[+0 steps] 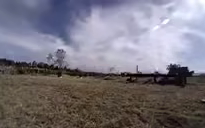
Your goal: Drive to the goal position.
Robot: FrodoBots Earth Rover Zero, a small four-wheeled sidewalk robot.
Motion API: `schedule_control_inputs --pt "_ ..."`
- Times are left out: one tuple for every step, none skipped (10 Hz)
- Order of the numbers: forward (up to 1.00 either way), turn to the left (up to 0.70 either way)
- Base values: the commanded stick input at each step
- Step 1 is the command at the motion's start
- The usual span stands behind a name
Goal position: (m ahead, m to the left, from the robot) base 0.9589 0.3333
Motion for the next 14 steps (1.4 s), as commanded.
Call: schedule_control_inputs --pt "0.7 0.0" --pt "0.7 0.0" --pt "0.7 0.0" --pt "0.7 0.0" --pt "0.7 0.0" --pt "0.7 0.11" --pt "0.7 0.26" --pt "0.7 0.27" --pt "0.7 0.27" --pt "0.7 0.27" --pt "0.7 0.27" --pt "0.7 0.27" --pt "0.7 0.27" --pt "0.7 0.27"
